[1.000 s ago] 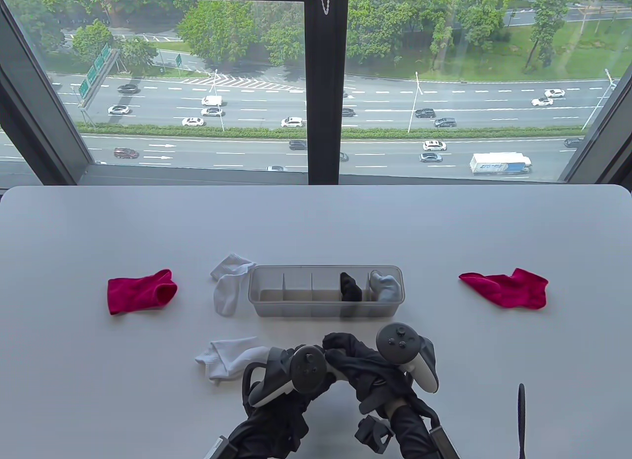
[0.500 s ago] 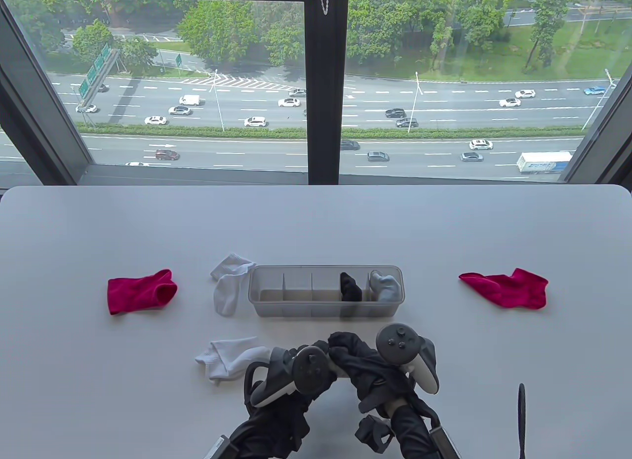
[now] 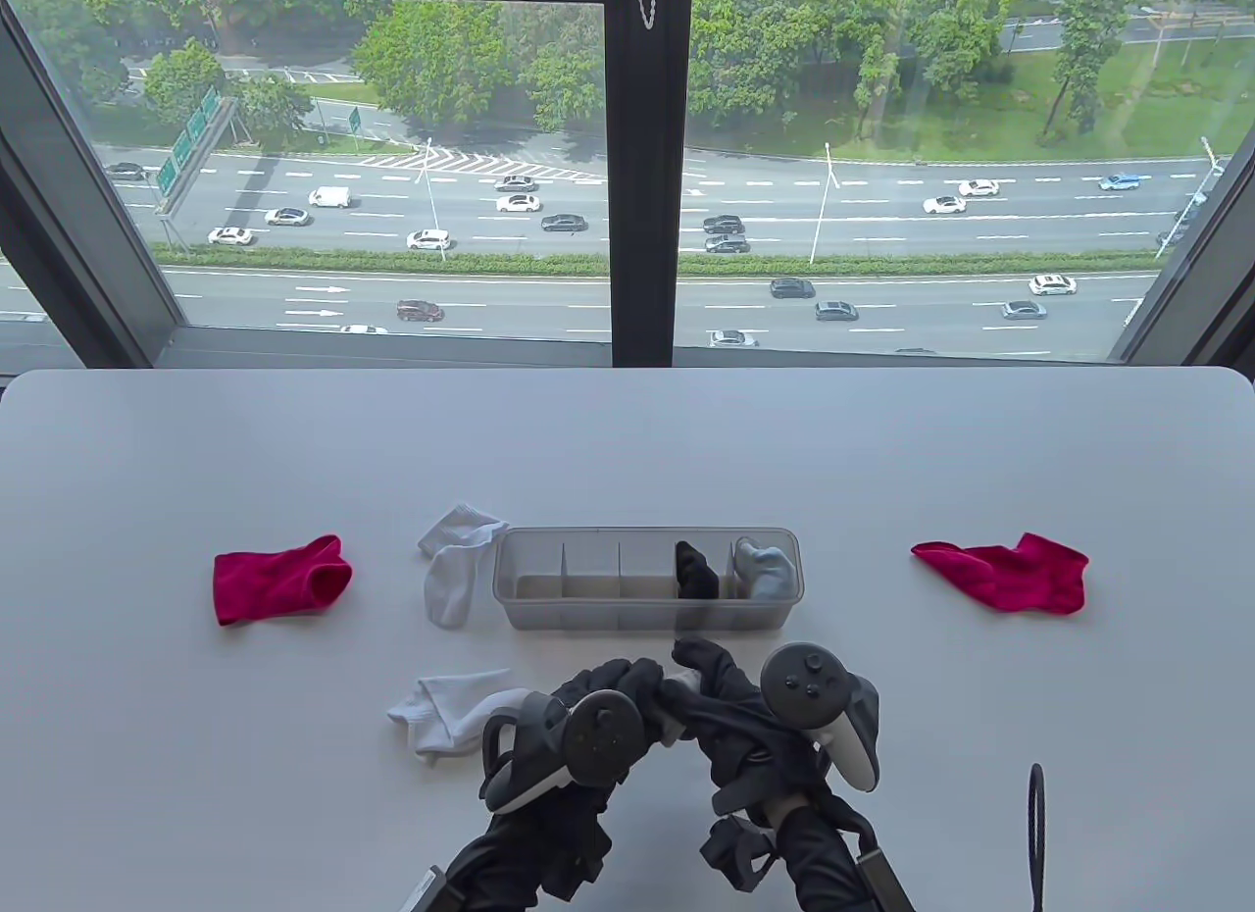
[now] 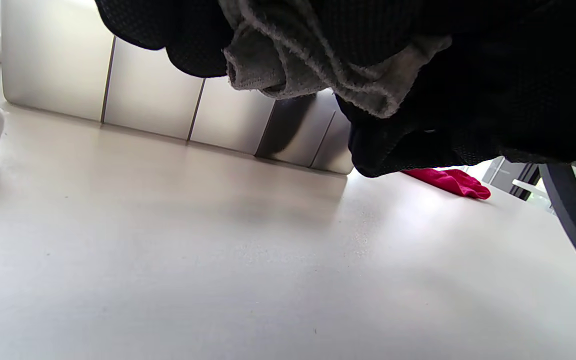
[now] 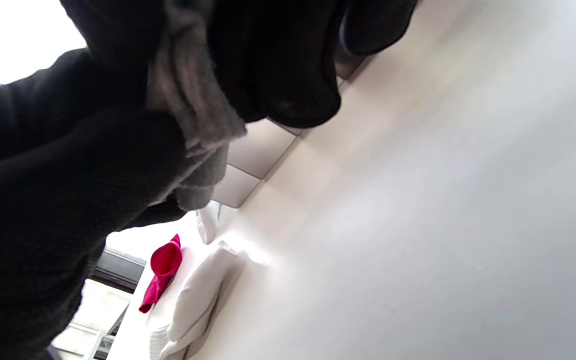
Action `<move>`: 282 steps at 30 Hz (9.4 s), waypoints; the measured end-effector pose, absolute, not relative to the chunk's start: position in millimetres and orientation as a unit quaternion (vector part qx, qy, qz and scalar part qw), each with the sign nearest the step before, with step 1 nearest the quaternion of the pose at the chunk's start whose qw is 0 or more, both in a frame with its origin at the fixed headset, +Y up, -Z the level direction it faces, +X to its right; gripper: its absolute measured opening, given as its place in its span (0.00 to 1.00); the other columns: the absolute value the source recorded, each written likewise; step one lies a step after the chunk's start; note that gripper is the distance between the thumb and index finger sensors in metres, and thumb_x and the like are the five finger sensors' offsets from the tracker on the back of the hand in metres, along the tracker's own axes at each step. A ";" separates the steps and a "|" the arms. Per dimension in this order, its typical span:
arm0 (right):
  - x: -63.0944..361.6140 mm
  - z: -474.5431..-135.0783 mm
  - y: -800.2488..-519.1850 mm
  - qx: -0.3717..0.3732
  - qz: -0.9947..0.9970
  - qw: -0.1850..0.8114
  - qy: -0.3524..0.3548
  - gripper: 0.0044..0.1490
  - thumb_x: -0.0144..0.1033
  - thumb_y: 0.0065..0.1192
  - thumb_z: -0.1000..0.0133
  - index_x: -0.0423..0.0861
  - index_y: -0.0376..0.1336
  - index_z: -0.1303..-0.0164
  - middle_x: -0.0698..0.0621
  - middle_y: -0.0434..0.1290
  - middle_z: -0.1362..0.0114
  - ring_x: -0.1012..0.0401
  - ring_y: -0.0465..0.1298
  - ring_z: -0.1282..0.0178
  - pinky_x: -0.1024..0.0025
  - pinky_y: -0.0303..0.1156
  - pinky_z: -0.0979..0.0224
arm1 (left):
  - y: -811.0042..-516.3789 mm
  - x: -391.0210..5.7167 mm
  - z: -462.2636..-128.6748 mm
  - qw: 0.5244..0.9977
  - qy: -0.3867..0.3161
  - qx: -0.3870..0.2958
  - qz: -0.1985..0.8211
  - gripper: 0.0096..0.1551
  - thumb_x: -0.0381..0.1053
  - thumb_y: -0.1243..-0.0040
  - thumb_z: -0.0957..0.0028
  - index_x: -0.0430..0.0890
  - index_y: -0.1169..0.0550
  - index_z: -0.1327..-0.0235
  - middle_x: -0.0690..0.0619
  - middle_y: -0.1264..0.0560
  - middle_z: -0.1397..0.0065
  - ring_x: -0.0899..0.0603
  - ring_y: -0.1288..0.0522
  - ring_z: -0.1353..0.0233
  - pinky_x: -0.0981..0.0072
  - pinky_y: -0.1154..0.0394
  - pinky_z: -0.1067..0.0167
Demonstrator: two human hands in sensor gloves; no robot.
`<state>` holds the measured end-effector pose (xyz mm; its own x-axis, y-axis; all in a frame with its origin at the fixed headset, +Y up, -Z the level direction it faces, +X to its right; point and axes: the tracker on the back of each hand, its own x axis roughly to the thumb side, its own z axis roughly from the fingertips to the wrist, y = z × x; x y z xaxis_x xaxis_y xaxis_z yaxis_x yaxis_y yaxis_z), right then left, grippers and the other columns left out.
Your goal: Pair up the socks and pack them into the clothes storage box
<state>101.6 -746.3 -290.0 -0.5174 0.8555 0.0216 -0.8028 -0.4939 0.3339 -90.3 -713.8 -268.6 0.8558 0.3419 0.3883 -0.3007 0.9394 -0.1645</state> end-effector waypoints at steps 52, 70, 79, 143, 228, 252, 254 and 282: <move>92.1 -286.1 -733.5 0.123 0.830 0.526 0.139 0.37 0.44 0.47 0.30 0.41 0.45 0.15 0.38 0.64 0.21 0.52 0.73 0.30 0.47 0.64 0.20 | -706.9 -122.3 -274.7 0.881 -0.165 -0.031 0.443 0.24 0.41 0.47 0.41 0.31 0.24 0.37 0.34 0.21 0.40 0.35 0.18 0.44 0.36 0.26 0.39; 80.6 -283.8 -735.7 0.194 0.835 0.483 0.179 0.58 0.55 0.60 0.45 0.42 0.40 0.13 0.33 0.53 0.14 0.46 0.67 0.22 0.45 0.64 0.19 | -711.4 -134.5 -282.6 0.870 -0.154 -0.095 0.459 0.20 0.43 0.44 0.41 0.28 0.19 0.50 0.36 0.15 0.52 0.38 0.14 0.55 0.39 0.20 0.48; 91.9 -290.9 -745.8 0.135 0.812 0.535 0.191 0.32 0.43 0.49 0.30 0.49 0.48 0.16 0.39 0.60 0.17 0.51 0.71 0.28 0.50 0.66 0.20 | -708.2 -121.2 -277.8 0.919 -0.120 -0.060 0.372 0.24 0.45 0.46 0.43 0.32 0.22 0.43 0.36 0.19 0.45 0.35 0.17 0.48 0.35 0.25 0.42; 108.6 -288.9 -730.6 0.067 0.867 0.491 0.056 0.27 0.39 0.47 0.30 0.47 0.51 0.21 0.48 0.71 0.30 0.61 0.77 0.34 0.59 0.72 0.21 | -728.3 -110.0 -281.3 0.833 -0.092 -0.153 0.524 0.41 0.50 0.51 0.40 0.30 0.44 0.20 0.25 0.39 0.22 0.24 0.33 0.29 0.25 0.38 0.32; 94.1 -287.1 -728.9 0.143 0.843 0.506 0.112 0.28 0.45 0.55 0.37 0.53 0.62 0.26 0.46 0.71 0.24 0.48 0.72 0.25 0.48 0.68 0.22 | -716.5 -143.9 -281.6 0.755 -0.112 -0.094 0.639 0.29 0.45 0.48 0.45 0.39 0.31 0.30 0.35 0.26 0.31 0.28 0.21 0.37 0.36 0.24 0.38; 112.6 -299.0 -673.3 -0.026 0.916 0.395 -0.061 0.32 0.43 0.61 0.34 0.47 0.56 0.22 0.43 0.74 0.30 0.59 0.80 0.42 0.61 0.78 0.35 | -714.8 -139.9 -281.3 0.964 -0.063 -0.090 0.241 0.40 0.55 0.53 0.37 0.52 0.52 0.15 0.46 0.66 0.12 0.35 0.71 0.14 0.28 0.70 0.25; 103.6 -310.0 -657.2 -0.051 0.949 0.301 -0.079 0.30 0.45 0.60 0.33 0.48 0.58 0.23 0.44 0.75 0.31 0.60 0.80 0.42 0.62 0.77 0.34 | -721.6 -137.3 -284.2 0.975 -0.051 -0.146 0.157 0.43 0.57 0.53 0.38 0.54 0.59 0.18 0.50 0.74 0.15 0.39 0.78 0.17 0.31 0.76 0.27; 59.9 -323.2 -634.7 0.104 0.988 0.086 -0.078 0.41 0.52 0.42 0.34 0.51 0.42 0.11 0.33 0.33 0.09 0.37 0.29 0.16 0.34 0.36 0.19 | -711.7 -165.1 -290.2 0.965 -0.029 -0.173 0.192 0.48 0.57 0.52 0.38 0.54 0.67 0.23 0.55 0.79 0.19 0.43 0.83 0.20 0.36 0.81 0.29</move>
<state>59.9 -634.7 -323.2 -0.9635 0.1533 0.2193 -0.1859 -0.9730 -0.1365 -165.1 -711.7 -290.2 0.9244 0.3814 -0.0105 -0.3612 0.8660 -0.3458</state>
